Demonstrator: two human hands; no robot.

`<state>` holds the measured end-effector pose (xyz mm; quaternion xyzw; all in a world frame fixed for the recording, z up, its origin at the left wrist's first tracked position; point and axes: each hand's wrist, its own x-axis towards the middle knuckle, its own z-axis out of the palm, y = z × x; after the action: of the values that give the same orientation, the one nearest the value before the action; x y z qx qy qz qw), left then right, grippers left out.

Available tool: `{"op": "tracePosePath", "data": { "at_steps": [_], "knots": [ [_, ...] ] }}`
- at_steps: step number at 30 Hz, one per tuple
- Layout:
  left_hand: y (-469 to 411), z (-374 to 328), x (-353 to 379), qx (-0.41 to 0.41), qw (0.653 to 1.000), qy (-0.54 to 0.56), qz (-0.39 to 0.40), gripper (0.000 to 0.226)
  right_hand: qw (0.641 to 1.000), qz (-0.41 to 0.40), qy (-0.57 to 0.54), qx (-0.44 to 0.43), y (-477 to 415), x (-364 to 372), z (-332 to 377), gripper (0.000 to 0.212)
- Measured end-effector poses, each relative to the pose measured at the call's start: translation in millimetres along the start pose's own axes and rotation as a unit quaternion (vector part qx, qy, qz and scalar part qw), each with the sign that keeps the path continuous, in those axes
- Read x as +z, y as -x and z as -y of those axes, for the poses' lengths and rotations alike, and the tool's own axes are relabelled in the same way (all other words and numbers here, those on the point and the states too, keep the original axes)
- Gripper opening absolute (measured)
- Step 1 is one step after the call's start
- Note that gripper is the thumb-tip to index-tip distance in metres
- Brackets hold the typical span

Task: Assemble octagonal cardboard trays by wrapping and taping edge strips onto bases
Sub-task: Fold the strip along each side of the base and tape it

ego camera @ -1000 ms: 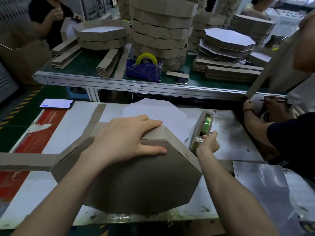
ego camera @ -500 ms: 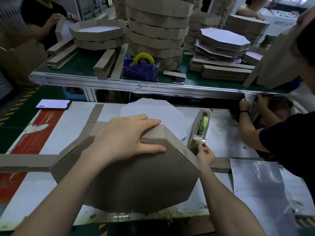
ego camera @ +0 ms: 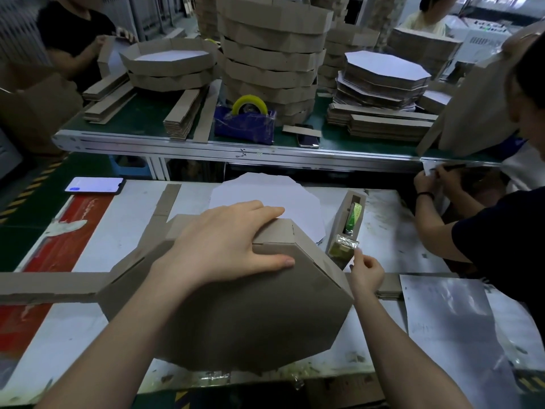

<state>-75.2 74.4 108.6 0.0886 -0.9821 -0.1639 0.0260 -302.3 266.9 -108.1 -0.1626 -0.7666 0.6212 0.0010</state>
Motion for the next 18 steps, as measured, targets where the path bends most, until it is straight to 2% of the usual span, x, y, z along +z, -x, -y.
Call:
{"op": "tracePosePath", "data": {
  "at_steps": [2, 5, 7, 9, 11, 14, 18],
  "knots": [
    [1.7, 1.4, -1.0, 0.014, 0.998, 0.058, 0.007, 0.082, 0.999, 0.01, 0.003, -0.038, 11.7, 6.5, 20.5, 0.018],
    [4.7, 6.4, -5.1, 0.021, 0.992, 0.122, 0.027, 0.087, 0.99, 0.096, 0.021, -0.104, 30.7, 19.7, 63.0, 0.011],
    [9.1, 10.5, -6.0, 0.012, 0.996, 0.089, 0.025, 0.091, 0.977, 0.156, 0.031, -0.145, 45.7, 22.5, 97.3, 0.013],
    [15.4, 14.9, -3.9, -0.001, 1.0, -0.006, 0.0, 0.093, 0.954, 0.226, 0.053, -0.189, 62.3, 19.2, 130.8, 0.013],
    [22.0, 17.3, -1.1, -0.011, 0.999, -0.034, -0.024, 0.095, 0.92, 0.292, 0.075, -0.249, 81.9, 11.0, 160.6, 0.013],
    [27.7, 19.2, 2.1, -0.015, 0.999, -0.005, -0.039, 0.102, 0.86, 0.36, 0.126, -0.337, 112.9, -3.7, 194.5, 0.018],
    [31.3, 18.0, 0.2, -0.034, 0.996, 0.081, -0.033, 0.106, 0.762, 0.496, 0.187, -0.371, 149.3, -22.5, 223.6, 0.027]
  ]
}}
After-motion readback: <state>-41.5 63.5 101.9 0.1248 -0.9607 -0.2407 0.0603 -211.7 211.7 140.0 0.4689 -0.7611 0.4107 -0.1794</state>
